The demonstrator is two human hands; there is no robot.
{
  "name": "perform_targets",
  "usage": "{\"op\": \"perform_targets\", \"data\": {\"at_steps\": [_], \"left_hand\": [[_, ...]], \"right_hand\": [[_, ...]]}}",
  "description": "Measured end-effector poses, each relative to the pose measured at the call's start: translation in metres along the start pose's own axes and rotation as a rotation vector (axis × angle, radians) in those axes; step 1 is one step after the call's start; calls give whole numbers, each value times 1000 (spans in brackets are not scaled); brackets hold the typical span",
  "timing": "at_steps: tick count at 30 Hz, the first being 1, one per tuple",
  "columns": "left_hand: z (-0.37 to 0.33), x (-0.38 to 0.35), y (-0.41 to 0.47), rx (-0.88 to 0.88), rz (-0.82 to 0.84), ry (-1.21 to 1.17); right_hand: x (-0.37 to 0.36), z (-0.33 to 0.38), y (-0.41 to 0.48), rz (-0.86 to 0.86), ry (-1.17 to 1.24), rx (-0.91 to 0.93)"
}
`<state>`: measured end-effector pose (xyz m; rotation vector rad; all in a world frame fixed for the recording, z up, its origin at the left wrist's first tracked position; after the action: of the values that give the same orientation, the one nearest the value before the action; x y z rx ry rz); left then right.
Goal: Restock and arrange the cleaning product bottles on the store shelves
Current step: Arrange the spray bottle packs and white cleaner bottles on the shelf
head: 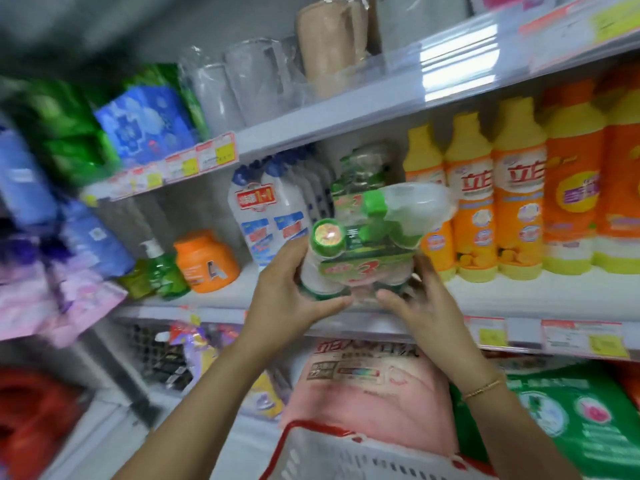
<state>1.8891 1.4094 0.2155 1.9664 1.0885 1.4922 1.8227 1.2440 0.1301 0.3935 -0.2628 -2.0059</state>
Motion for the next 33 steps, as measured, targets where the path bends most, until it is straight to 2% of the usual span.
{"op": "perform_targets", "data": {"at_steps": [7,14,20,25,29,33], "left_hand": [[-30,36,-21,82,-25,63],[-37,82,-56,339,-187,-146],[-14,102,-89,575,-331,-471],[13,107,-111,719,-282,-586],[20,99,-124,771,-270,-844],[34,93,-124,812,-400,-872]], "right_hand": [[-25,3,-9,131,142,-41],[-67,21,-26,330,98,-21],[-89,33,-42,397,119,-49],[-105,31,-49,307,146,-78],[-112,24,-41,241,204,-144],[-134,19,-32,214,202,-145]]}}
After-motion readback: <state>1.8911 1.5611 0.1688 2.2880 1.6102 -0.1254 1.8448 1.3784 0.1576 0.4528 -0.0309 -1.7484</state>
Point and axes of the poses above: each hand's wrist, its own y-axis towards the middle knuckle, its own x-axis out of the back of the hand, z = x × y, the point moved 5 cm from there along y, towards the middle knuckle, and after that the axes turned 12 degrees about -x, right-handed, at the moved point
